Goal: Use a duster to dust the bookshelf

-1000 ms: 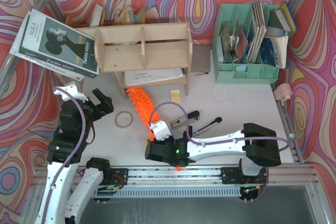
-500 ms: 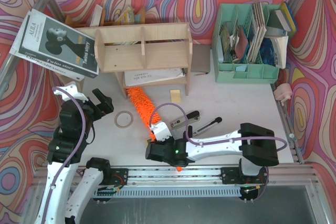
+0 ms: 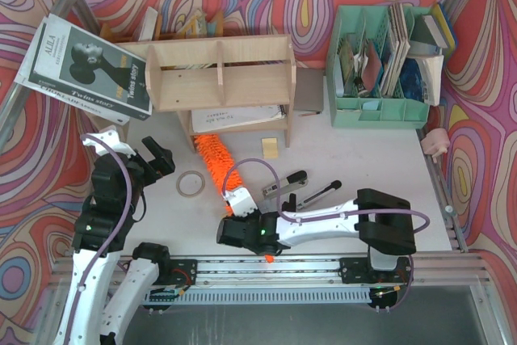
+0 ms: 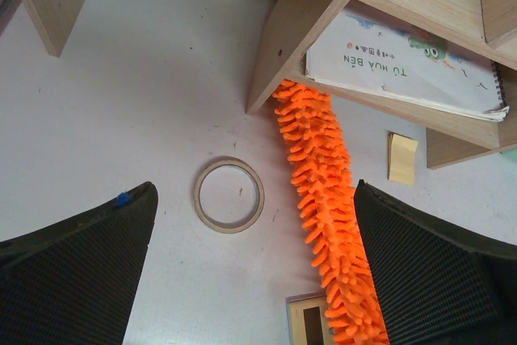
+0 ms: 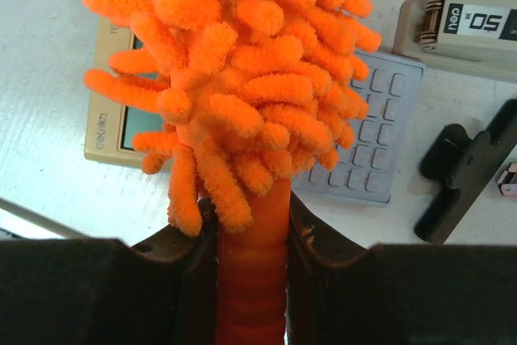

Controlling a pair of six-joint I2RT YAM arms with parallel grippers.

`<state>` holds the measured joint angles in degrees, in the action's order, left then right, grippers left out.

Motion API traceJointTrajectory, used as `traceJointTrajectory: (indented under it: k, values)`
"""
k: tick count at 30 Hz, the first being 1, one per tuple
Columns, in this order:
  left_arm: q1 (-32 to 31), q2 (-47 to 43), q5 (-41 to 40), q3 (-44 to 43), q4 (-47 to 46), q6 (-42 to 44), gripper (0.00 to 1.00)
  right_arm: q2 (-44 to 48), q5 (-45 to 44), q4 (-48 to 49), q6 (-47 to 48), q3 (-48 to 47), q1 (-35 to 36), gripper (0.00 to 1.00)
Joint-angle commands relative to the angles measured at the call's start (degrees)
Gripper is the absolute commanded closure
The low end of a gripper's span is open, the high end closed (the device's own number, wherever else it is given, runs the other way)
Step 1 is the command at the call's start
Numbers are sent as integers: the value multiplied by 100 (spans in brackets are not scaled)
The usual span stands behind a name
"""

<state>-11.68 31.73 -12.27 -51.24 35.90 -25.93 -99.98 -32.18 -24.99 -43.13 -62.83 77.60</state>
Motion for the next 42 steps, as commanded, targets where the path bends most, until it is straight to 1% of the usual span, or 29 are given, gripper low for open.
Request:
traceJointTrajectory:
  k: [1, 6, 9, 12, 15, 21, 25, 28, 32, 40, 42]
  values:
    - [34, -13, -3, 82, -31, -35, 2, -112, 173, -71, 306, -271, -73, 100]
    - [34, -42, -12, 86, -30, -37, 1, 215, 152, 184, 413, -15, -78, 100]
    - [35, -44, -13, 84, -24, -43, 1, 537, -17, 242, 480, 97, -40, 100]
    - [34, -30, -10, 85, -34, -35, 2, 919, -165, 455, 612, 275, 112, 100]
    - [34, -18, -3, 84, -38, -35, 2, 1150, -115, 657, 704, 417, 235, 100]
    - [34, -26, -6, 84, -35, -35, 1, 1089, 180, 228, 402, 606, 282, 100]
    - [34, -9, 6, 80, -34, -35, 2, 1087, 408, 61, 119, 892, 307, 100]
    - [34, -8, 1, 81, -32, -35, 1, 1003, 500, -115, 17, 894, 325, 100]
    - [34, 4, 38, 81, -39, -35, 1, 920, 204, -367, -62, 720, 481, 100]
    - [34, -9, -3, 81, -30, -35, 1, 1207, -934, -845, -209, 201, 1089, 100]
    - [34, -8, -3, 77, -22, -38, 1, 1230, -994, -935, -316, 226, 1133, 100]
